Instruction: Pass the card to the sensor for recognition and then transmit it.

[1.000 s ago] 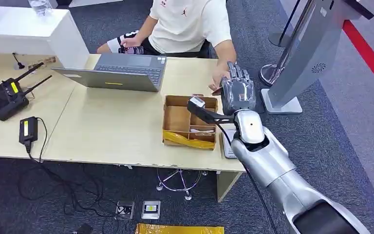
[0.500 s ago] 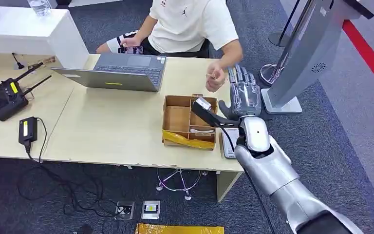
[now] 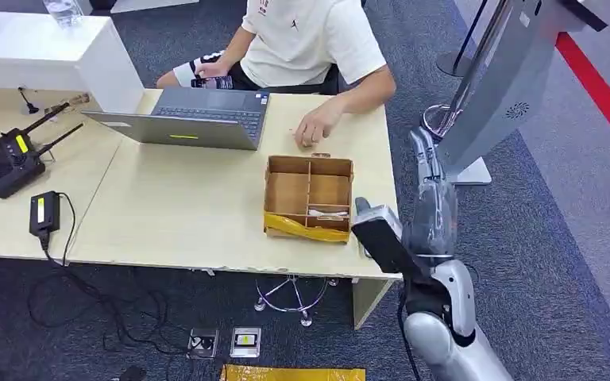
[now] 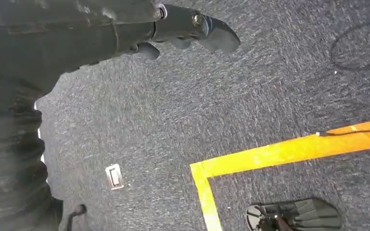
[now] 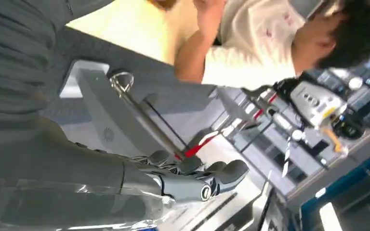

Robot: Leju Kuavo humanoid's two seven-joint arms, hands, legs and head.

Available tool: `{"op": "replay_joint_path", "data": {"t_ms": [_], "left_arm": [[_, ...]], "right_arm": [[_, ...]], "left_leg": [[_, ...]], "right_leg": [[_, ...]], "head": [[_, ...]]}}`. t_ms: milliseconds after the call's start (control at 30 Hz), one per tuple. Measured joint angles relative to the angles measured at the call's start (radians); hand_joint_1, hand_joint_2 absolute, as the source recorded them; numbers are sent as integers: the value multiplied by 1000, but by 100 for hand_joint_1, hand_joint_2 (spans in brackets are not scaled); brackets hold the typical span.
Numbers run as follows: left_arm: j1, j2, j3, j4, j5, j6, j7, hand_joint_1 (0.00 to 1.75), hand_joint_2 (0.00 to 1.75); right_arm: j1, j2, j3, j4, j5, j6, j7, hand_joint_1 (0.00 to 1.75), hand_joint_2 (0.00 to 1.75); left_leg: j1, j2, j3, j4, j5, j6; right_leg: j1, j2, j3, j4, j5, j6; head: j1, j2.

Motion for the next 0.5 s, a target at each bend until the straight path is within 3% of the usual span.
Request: {"op": "replay_joint_path", "data": {"t_ms": [233, 400, 500], "left_arm": [[-1, -2, 2, 0, 18, 5, 11, 0, 175], [-3, -7, 5, 0, 24, 7, 21, 0, 175], [-3, -10, 6, 0, 26, 7, 21, 0, 175]], "right_arm": [[123, -13, 5, -76, 16, 142, -17, 0, 175], [131, -10, 27, -44, 81, 137, -36, 0, 175], [123, -6, 53, -2, 155, 122, -14, 0, 175]], "left_leg": [[0, 1, 0, 0, 0, 0], [0, 1, 0, 0, 0, 0], [0, 1, 0, 0, 0, 0]], "right_leg": [[0, 0, 0, 0, 0, 0], [0, 0, 0, 0, 0, 0], [0, 0, 0, 0, 0, 0]], "head": [[0, 0], [0, 0], [0, 0]]}}
